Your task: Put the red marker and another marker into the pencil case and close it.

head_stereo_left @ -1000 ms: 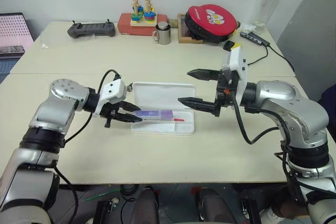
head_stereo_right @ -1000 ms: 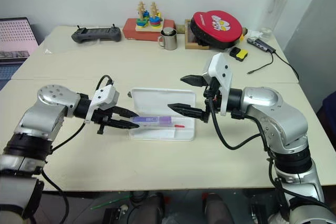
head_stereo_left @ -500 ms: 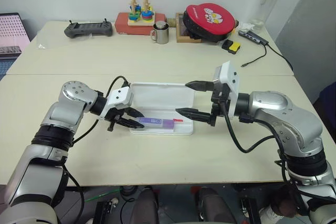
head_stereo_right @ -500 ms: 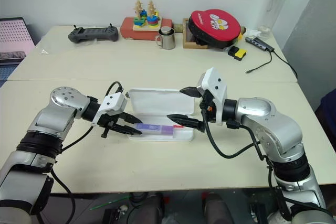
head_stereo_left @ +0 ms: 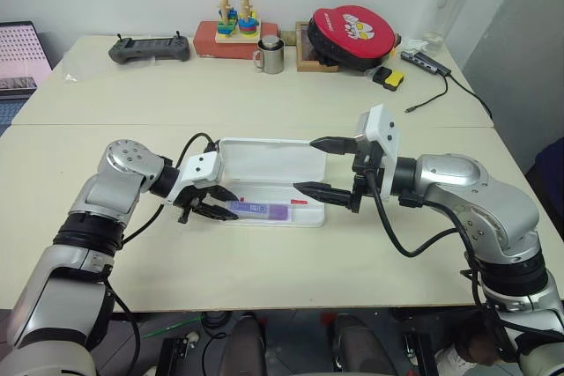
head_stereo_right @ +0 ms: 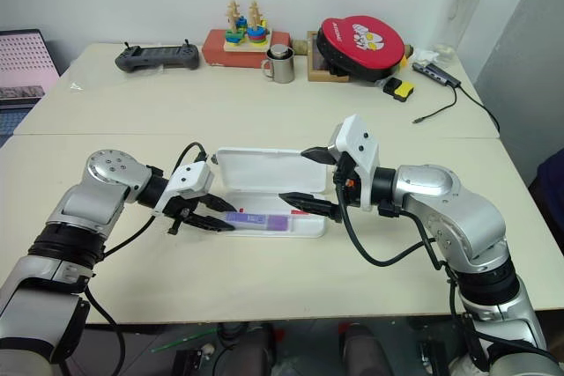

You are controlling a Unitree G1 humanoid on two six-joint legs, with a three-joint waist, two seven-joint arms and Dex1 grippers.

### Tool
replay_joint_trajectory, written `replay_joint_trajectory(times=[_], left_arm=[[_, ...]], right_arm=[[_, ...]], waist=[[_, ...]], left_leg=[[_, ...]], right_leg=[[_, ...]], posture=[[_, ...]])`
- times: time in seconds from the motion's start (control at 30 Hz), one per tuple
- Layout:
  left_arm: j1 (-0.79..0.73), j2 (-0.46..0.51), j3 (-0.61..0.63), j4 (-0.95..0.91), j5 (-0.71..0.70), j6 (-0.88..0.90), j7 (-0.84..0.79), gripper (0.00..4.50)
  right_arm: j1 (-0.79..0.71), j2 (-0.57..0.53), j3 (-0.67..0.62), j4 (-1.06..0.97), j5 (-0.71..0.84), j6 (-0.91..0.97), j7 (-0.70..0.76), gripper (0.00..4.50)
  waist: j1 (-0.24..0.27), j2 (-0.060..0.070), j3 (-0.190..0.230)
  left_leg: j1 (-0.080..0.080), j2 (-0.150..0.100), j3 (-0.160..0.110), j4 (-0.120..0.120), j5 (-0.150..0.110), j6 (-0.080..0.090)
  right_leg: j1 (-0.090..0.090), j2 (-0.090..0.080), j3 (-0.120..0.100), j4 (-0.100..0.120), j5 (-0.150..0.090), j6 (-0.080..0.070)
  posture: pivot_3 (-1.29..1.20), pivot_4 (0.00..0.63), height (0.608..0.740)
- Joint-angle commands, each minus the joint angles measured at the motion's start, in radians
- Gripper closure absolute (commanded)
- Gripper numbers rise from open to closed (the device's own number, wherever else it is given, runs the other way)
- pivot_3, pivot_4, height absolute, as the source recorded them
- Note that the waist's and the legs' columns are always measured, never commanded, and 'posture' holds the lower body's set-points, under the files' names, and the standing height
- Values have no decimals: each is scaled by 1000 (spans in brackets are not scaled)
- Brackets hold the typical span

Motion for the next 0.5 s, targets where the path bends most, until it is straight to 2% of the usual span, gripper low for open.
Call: replay_joint_trajectory(times=[0.03,0.13,0.3,0.4,0.5], left_arm=[[23,8,47,-67,-38,39,18,1649],[56,16,59,-97,-41,53,32,1098],[44,-19,177,-211,-217,251,67,39],[44,-55,289,-262,-338,373,157,39],[26,-136,432,-301,-451,468,340,39]], right_arm=[[-18,-3,-13,-19,10,-15,8,0],[-21,-2,-11,-16,8,-19,12,0],[-30,1,-15,-8,8,-29,18,0],[-39,17,-23,10,1,-42,2,0],[-61,44,-40,31,-8,-66,-25,0]], waist=[[0,0,0],[-1,0,0],[0,0,0],[2,0,0],[0,0,0]], left_leg=[[0,0,0,0,0,0],[0,0,0,0,0,0],[0,0,0,0,0,0],[0,0,-1,1,0,0],[1,0,-1,1,0,0]], right_leg=[[0,0,0,0,0,0],[0,0,0,0,0,0],[0,0,0,0,0,0],[1,0,0,0,0,0],[2,0,0,0,0,1]], posture=[[0,150,740],[0,150,740],[0,150,740],[0,150,740],[0,150,740]])
